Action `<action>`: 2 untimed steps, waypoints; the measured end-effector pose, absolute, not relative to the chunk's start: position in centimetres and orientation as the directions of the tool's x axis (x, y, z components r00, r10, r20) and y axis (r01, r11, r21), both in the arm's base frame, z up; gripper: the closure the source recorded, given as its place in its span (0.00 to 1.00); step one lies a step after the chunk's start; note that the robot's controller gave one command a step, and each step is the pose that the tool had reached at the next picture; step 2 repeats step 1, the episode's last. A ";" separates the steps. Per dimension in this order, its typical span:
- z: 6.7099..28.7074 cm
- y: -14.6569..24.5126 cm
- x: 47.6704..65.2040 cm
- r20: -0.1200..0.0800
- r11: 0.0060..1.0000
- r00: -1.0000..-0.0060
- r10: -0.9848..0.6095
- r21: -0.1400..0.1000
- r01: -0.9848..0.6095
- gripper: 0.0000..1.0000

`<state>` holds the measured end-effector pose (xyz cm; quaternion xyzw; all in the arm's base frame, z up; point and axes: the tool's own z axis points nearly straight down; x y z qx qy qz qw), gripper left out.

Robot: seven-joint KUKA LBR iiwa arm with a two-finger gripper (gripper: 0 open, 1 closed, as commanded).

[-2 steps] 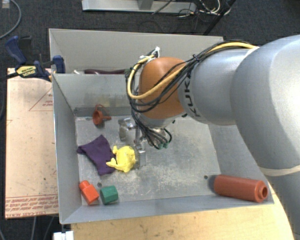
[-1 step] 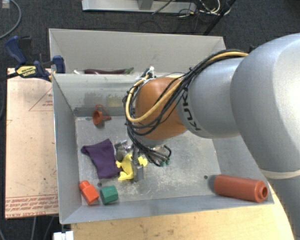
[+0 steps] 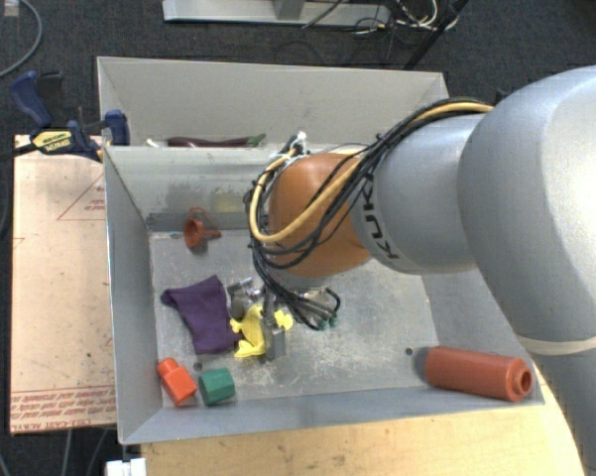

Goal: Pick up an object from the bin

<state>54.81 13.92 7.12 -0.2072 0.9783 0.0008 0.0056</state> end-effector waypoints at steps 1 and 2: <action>22.5 13.4 54.1 -0.020 0.894 -0.893 -0.449 -0.003 -0.449 1.00; 22.5 13.4 54.1 -0.020 0.894 -0.893 -0.449 -0.003 -0.449 1.00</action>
Offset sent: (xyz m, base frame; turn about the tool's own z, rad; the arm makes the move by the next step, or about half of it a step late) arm 0.0000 0.0000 0.0000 0.0000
